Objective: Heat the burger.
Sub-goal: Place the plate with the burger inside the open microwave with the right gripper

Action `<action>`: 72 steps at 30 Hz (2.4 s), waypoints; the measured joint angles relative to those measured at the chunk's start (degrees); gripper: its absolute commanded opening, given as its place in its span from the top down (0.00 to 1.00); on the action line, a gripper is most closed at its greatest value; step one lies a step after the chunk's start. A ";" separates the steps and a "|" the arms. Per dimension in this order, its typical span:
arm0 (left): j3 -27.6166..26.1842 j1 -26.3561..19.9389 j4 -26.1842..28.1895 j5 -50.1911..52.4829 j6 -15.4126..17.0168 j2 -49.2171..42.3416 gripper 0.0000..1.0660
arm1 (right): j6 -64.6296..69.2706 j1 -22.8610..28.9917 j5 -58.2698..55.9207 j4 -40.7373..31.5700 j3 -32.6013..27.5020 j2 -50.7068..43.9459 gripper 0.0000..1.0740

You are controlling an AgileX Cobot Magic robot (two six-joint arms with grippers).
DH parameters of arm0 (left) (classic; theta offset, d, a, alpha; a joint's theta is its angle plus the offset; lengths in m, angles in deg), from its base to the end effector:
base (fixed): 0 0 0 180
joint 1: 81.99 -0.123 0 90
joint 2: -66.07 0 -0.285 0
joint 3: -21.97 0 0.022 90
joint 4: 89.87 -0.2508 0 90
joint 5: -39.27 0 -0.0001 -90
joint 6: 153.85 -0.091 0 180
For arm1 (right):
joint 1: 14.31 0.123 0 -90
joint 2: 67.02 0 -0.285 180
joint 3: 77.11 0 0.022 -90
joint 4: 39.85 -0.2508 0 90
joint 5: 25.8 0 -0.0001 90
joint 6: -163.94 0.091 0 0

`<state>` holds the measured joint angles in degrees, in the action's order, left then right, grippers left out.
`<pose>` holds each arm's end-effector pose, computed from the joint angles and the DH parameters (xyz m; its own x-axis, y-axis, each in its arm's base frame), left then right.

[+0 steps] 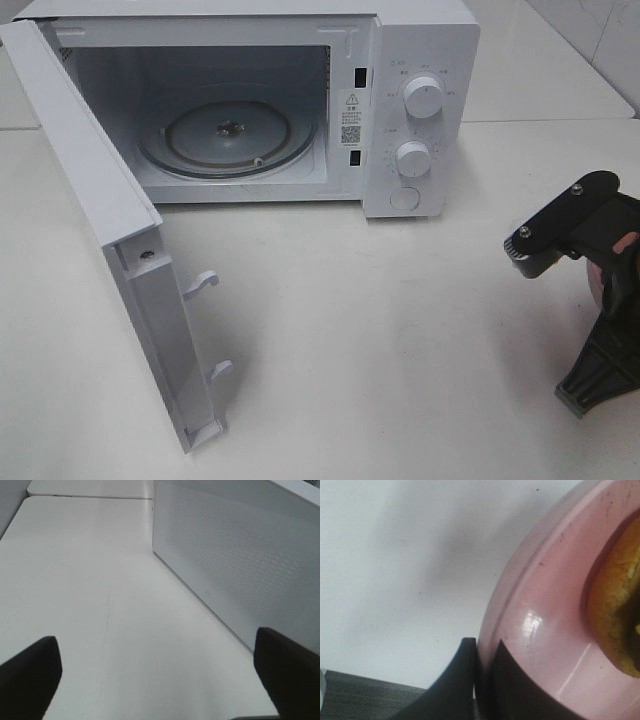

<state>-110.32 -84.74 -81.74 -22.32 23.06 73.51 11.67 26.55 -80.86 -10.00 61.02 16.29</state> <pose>-0.0080 -0.0117 0.2809 -0.4465 -0.0353 -0.8941 0.0574 0.9960 -0.0680 0.1678 0.0960 0.1966 -0.8400 -0.5266 -0.1306 -0.4445 0.8060 -0.3909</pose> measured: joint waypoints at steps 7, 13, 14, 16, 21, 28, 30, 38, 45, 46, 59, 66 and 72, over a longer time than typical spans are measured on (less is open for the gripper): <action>0.00 0.00 0.00 0.00 0.00 0.00 0.08 | 0.34 5.44 -1.20 0.00 -0.29 -0.17 1.00; 0.00 0.00 0.00 0.00 0.00 0.00 0.08 | 1.72 10.66 -1.83 0.00 -0.29 -0.17 1.00; 0.00 0.00 0.00 0.00 0.00 0.00 0.08 | 1.72 12.43 -1.83 0.00 -0.29 -0.17 1.00; 0.00 0.00 0.00 0.00 0.00 0.00 0.08 | 1.72 14.04 -1.83 0.00 -0.29 -0.17 1.00; 0.00 0.00 0.00 0.00 0.00 0.00 0.08 | 1.72 18.05 -1.95 0.00 -0.29 -0.17 1.00; 0.00 0.00 0.00 0.00 0.00 0.00 0.08 | 1.72 22.17 -1.95 0.23 -0.29 -0.17 1.00; 0.00 0.00 0.00 0.00 0.00 0.00 0.08 | 1.66 23.32 -1.95 0.80 -0.29 -0.17 1.00; 0.00 0.00 0.00 0.00 0.00 0.00 0.08 | -1.89 25.84 -1.55 1.49 -0.29 -0.17 1.00; 0.00 0.00 0.00 0.00 0.00 0.00 0.08 | -9.11 25.90 -0.17 2.46 -0.29 -0.17 1.00; 0.00 0.00 0.00 0.00 0.00 0.00 0.08 | -10.77 25.90 1.03 2.52 -0.29 -0.17 1.00; 0.00 0.00 0.00 0.00 0.00 0.00 0.08 | -21.54 25.90 6.19 4.58 -0.29 -0.17 1.00; 0.00 0.00 0.00 0.00 0.00 0.00 0.08 | -26.53 25.90 6.88 5.33 -0.29 -0.17 1.00; 0.00 0.00 0.00 0.00 0.00 0.00 0.08 | -30.19 25.90 7.62 5.44 -0.29 -0.17 1.00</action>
<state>-110.32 -84.74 -81.74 -22.32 23.06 73.51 -18.52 52.44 -73.24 -4.55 60.74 16.12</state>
